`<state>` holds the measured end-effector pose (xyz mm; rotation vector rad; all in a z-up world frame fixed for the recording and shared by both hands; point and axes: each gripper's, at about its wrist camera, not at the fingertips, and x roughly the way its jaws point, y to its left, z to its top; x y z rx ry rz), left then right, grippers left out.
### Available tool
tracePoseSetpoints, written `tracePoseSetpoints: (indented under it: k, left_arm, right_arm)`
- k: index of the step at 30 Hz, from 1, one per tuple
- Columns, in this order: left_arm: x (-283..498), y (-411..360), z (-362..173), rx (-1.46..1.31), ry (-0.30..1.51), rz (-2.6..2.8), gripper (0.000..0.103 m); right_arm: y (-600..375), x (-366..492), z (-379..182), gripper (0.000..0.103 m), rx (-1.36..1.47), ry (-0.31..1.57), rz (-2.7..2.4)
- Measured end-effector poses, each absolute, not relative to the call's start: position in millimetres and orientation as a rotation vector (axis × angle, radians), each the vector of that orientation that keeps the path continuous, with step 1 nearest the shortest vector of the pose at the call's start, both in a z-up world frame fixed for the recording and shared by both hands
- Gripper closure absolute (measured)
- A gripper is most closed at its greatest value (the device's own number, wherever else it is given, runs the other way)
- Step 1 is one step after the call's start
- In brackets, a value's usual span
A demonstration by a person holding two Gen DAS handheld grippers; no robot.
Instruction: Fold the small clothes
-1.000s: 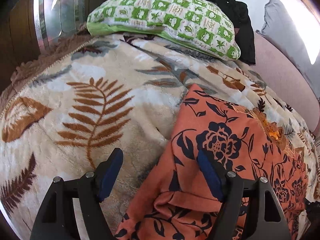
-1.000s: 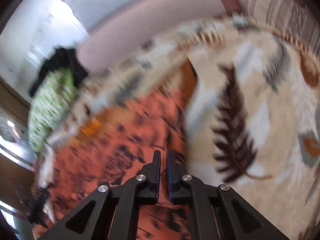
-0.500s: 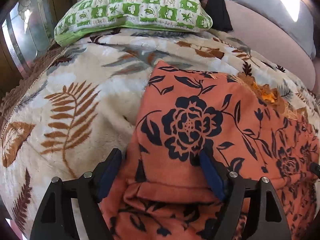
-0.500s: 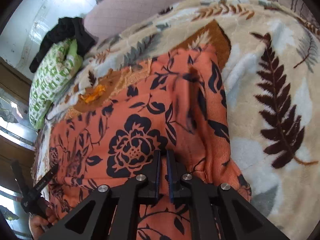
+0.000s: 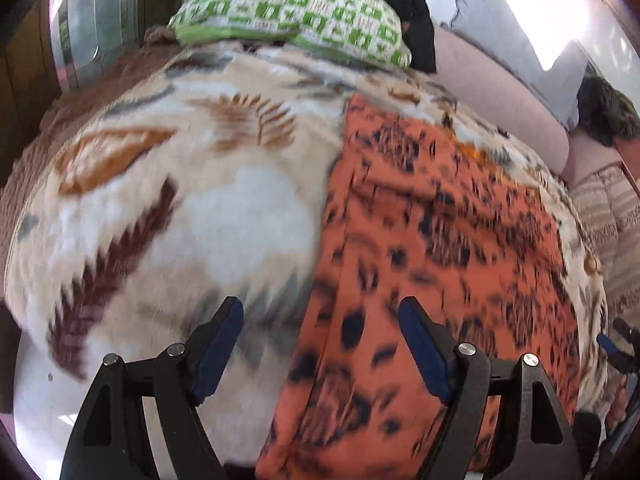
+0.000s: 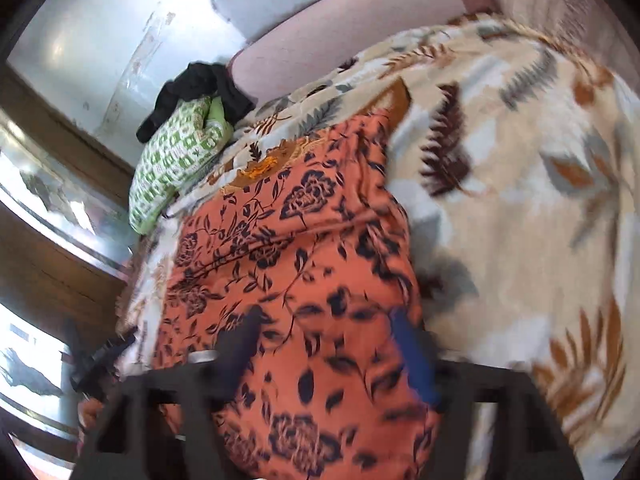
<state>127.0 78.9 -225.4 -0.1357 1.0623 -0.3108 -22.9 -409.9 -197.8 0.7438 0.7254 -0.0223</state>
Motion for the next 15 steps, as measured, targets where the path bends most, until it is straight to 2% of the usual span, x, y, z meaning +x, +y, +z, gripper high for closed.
tracePoseSetpoints:
  k: [8, 10, 12, 15]
  left_arm:
    - [87.0, 99.4, -266.4, -0.224, 1.198, -0.361, 0.025]
    - [85.2, 98.0, -275.2, -0.237, 1.211, -0.372, 0.041]
    - [84.1, 94.8, -282.2, -0.201, 1.212, -0.362, 0.049]
    - [78.1, 90.1, -282.1, -0.158, 1.190, -0.382, 0.053]
  right_arm:
    - [-400.7, -65.3, -229.3, 0.022, 0.810, 0.828, -0.015]
    - [-401.2, -68.9, -235.0, 0.022, 0.832, 0.845, -0.015]
    - [-400.3, -72.7, -237.8, 0.022, 0.823, 0.849, -0.023]
    - [-401.4, -78.8, -237.0, 0.022, 0.812, 0.854, -0.028]
